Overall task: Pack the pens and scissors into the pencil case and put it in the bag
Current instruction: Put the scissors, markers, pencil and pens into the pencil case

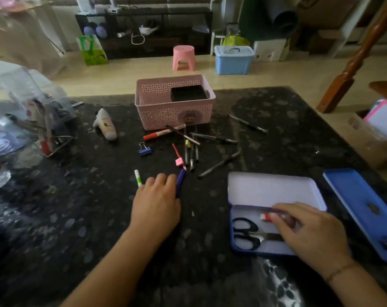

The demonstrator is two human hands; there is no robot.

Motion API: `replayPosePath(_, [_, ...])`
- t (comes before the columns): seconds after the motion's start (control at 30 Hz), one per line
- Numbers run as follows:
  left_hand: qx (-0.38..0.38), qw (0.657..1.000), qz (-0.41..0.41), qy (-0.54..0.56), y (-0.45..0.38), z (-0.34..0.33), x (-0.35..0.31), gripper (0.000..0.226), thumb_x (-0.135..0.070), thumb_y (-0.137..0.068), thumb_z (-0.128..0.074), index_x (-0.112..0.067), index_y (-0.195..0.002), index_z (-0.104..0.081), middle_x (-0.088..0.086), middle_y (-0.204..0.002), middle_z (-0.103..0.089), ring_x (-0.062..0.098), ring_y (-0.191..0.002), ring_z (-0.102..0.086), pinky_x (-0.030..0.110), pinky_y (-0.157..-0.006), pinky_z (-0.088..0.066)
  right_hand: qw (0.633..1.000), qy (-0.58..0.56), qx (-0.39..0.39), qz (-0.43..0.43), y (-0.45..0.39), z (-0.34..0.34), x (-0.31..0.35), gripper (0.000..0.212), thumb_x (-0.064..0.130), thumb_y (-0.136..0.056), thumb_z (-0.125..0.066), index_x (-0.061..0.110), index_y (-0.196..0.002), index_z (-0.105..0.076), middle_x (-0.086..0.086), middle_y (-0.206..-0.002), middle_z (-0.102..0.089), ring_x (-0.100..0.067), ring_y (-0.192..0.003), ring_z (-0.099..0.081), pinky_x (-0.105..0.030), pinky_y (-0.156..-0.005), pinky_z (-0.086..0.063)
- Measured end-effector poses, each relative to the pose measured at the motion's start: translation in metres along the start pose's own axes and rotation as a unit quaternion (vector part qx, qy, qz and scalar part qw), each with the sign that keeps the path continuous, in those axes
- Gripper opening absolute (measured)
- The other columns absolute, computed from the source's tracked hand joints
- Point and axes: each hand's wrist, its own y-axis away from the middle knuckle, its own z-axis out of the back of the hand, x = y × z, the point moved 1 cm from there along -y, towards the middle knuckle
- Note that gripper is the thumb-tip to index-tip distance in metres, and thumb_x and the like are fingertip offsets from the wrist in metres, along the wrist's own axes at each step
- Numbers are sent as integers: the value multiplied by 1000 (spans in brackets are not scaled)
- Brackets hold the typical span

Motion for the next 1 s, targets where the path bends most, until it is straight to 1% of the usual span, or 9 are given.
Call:
replayPosePath(0.07, [14,999,21,48,1,1,3,43,-27,-89,-56,-24,-130,-45,-1,-119,-59,18,-105,-58,33,-83,-51,997,-36,-63,3,-1,4,3,29,39,-85,-65,13,-94,-75,0,-76,-71,-9,-62,-60,-14,-68,-47])
replayPosePath(0.13, [-8,998,8,68,1,7,-6,38,-19,-86,-59,-23,-123,-50,0,-110,-63,19,-96,-60,34,-74,-52,992,-48,-114,7,0,12,1,32,36,-88,-60,10,-99,-73,-3,-76,-70,-10,-64,-58,-6,-71,-42])
replayPosePath(0.23, [-49,984,-99,139,6,19,-28,45,-17,-81,-69,-28,-121,-52,-5,-101,-64,15,-90,-60,30,-78,-50,986,-17,-161,49,3,25,-2,33,31,-90,-57,7,-109,-68,-9,-91,-69,-20,-82,-60,-11,-86,-37])
replayPosePath(0.33, [-2,953,-236,191,26,16,-70,55,-25,-79,-73,-37,-124,-45,-15,-103,-64,4,-90,-55,21,-82,-45,974,49,-136,175,2,30,2,37,38,-91,-59,13,-116,-66,-7,-111,-68,-29,-101,-57,-33,-92,-41])
replayPosePath(0.4, [0,930,-304,209,38,2,-96,55,-21,-76,-76,-32,-123,-48,-12,-100,-66,4,-88,-52,15,-79,-38,967,56,-93,231,2,30,1,27,39,-90,-61,19,-105,-73,0,-107,-70,-29,-94,-59,-40,-80,-44])
replayPosePath(0.47, [-9,914,-332,232,44,-13,-111,53,-19,-75,-76,-28,-121,-51,-10,-100,-67,5,-89,-52,15,-79,-37,968,37,-49,245,5,27,-7,22,38,-90,-62,20,-91,-75,5,-95,-71,-25,-84,-59,-38,-70,-43])
replayPosePath(0.63, [-38,907,-314,277,47,-35,-117,42,-23,-79,-74,-28,-115,-53,-11,-100,-67,7,-90,-59,26,-81,-50,974,3,71,215,16,17,-29,20,39,-87,-61,25,-96,-71,11,-92,-68,-13,-84,-58,-28,-72,-45])
replayPosePath(0.83, [-79,936,-282,196,38,-44,-109,41,-26,-73,-80,-32,-106,-56,-14,-96,-64,8,-97,-56,29,-87,-37,996,11,52,65,14,30,-61,20,39,-74,-68,27,-90,-73,11,-91,-62,-13,-84,-53,-34,-70,-47])
replayPosePath(1.0, [-69,943,-267,184,34,-42,-99,29,-30,-76,-76,-33,-101,-61,-19,-103,-62,7,-106,-52,34,-94,-35,994,50,77,52,8,26,-60,22,40,-69,-73,30,-89,-73,16,-86,-63,-13,-83,-53,-34,-69,-43])
